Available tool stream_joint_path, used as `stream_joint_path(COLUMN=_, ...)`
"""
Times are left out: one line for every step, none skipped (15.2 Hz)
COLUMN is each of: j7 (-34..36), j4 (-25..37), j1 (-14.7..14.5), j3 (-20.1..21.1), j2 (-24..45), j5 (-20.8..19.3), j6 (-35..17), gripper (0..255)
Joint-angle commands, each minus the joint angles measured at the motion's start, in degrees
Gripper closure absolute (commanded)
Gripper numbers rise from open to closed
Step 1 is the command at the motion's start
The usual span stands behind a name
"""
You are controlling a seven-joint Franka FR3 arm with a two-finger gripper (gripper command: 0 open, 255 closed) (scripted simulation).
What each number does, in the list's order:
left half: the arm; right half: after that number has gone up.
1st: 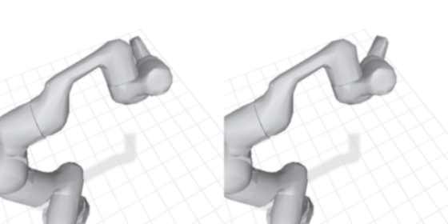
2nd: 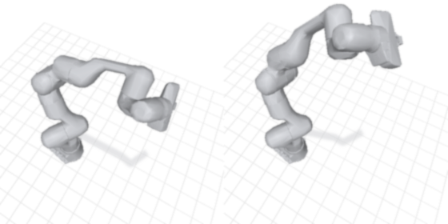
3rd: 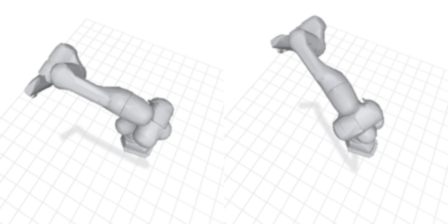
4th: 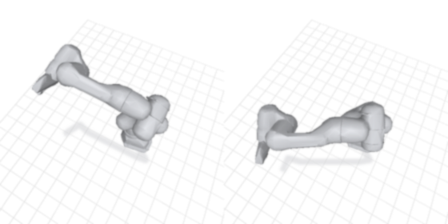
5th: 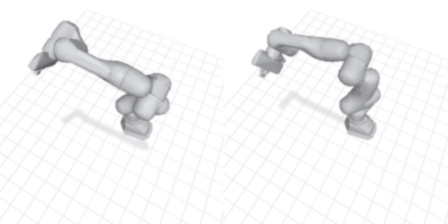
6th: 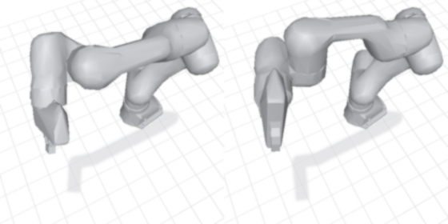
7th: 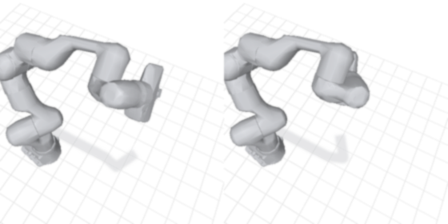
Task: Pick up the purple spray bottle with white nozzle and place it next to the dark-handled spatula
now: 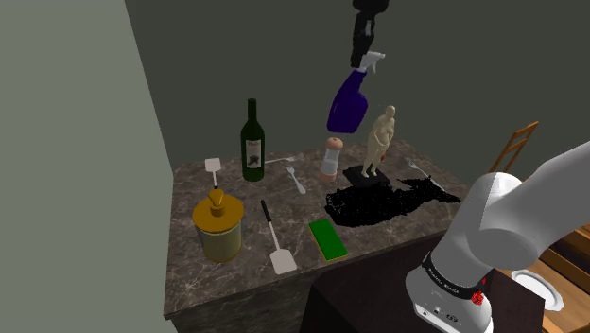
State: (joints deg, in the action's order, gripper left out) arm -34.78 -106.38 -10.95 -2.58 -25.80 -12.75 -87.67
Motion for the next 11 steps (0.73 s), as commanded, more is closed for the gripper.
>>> stream_joint_path(j7=2.29, j4=-0.61, j1=-0.55, j3=1.3, j2=1.75, j5=0.42, j6=-2.0, gripper=255)
stream_joint_path(j7=3.3, j4=-0.75, j1=-0.79, j3=1.87, j2=2.76, j5=0.57, j6=-2.96, gripper=255)
stream_joint_path(j7=4.3, j4=-0.81, j1=-1.04, j3=2.42, j2=3.82, j5=0.7, j6=-3.9, gripper=255)
stream_joint_path(j7=5.29, j4=-0.81, j1=-1.29, j3=2.97, j2=4.93, j5=0.81, j6=-4.82, gripper=255)
stream_joint_path(j7=6.27, j4=-0.73, j1=-1.54, j3=3.52, j2=6.09, j5=0.89, j6=-5.72, gripper=255)
stream_joint_path(j7=7.24, j4=-0.58, j1=-1.78, j3=4.06, j2=7.3, j5=0.95, j6=-6.6, gripper=255)
stream_joint_path(j7=8.2, j4=-0.36, j1=-2.03, j3=4.59, j2=8.56, j5=0.99, j6=-7.45, gripper=255)
stream_joint_path(j7=9.15, j4=-0.07, j1=-2.27, j3=5.11, j2=9.86, j5=0.99, j6=-8.28, gripper=255)
stream_joint_path(j7=10.1, j4=0.3, j1=-2.51, j3=5.63, j2=11.21, j5=0.98, j6=-9.08, gripper=255)
stream_joint_path(j7=11.04, j4=0.75, j1=-2.76, j3=6.14, j2=12.6, j5=0.93, j6=-9.85, gripper=255)
stream_joint_path(j7=11.97, j4=1.26, j1=-3.01, j3=6.63, j2=14.03, j5=0.85, j6=-10.58, gripper=255)
